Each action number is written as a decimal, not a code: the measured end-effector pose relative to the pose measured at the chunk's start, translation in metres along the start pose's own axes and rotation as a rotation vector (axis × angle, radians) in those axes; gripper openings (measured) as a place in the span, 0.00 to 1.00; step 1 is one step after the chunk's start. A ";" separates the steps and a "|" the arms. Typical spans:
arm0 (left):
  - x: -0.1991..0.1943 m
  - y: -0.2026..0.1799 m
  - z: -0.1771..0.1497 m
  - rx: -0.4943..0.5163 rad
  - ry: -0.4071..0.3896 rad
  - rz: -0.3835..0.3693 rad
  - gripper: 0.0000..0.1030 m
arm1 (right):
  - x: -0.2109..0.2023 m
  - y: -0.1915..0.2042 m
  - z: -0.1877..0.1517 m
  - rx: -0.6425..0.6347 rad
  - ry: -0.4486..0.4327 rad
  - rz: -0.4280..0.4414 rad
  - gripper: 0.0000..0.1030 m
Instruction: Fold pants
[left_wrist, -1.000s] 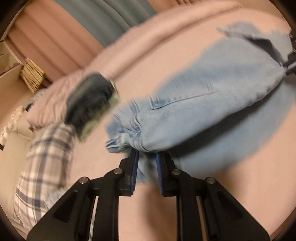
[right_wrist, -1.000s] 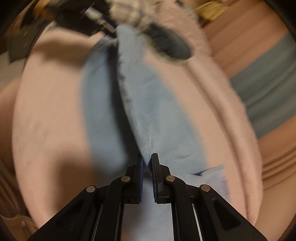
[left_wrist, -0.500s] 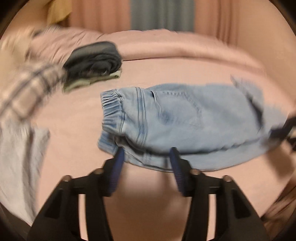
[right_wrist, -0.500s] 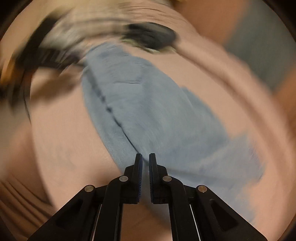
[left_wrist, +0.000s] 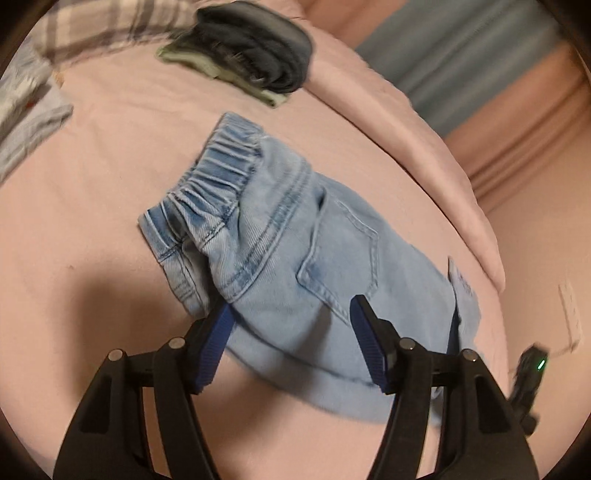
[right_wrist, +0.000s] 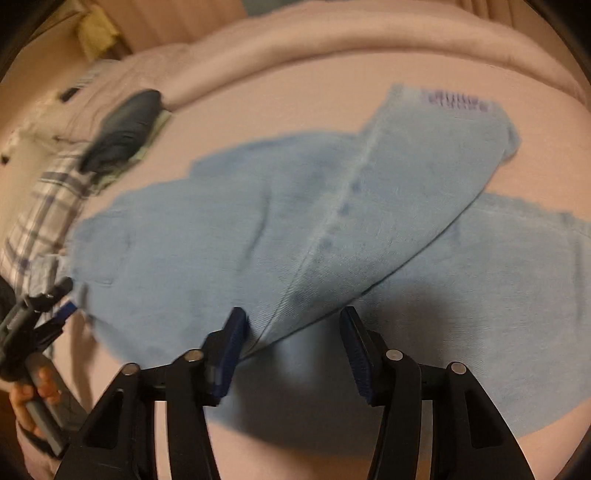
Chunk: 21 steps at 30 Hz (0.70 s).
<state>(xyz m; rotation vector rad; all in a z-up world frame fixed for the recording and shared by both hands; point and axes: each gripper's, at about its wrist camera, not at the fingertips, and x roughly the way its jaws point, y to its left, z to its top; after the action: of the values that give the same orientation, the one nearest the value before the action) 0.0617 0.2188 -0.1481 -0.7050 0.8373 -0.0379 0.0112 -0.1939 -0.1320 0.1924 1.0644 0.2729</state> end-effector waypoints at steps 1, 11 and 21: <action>0.000 0.003 0.002 -0.029 -0.011 -0.006 0.54 | 0.003 -0.001 0.001 0.016 -0.001 0.000 0.49; -0.009 0.020 0.014 -0.173 -0.069 -0.060 0.09 | -0.005 -0.017 -0.001 0.060 -0.031 0.153 0.12; -0.043 0.002 0.002 0.001 -0.149 -0.004 0.08 | -0.054 0.021 -0.019 -0.082 -0.136 0.166 0.10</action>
<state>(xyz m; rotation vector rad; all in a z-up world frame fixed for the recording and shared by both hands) 0.0332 0.2343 -0.1193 -0.6994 0.6930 0.0109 -0.0332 -0.1908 -0.0901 0.2234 0.9016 0.4461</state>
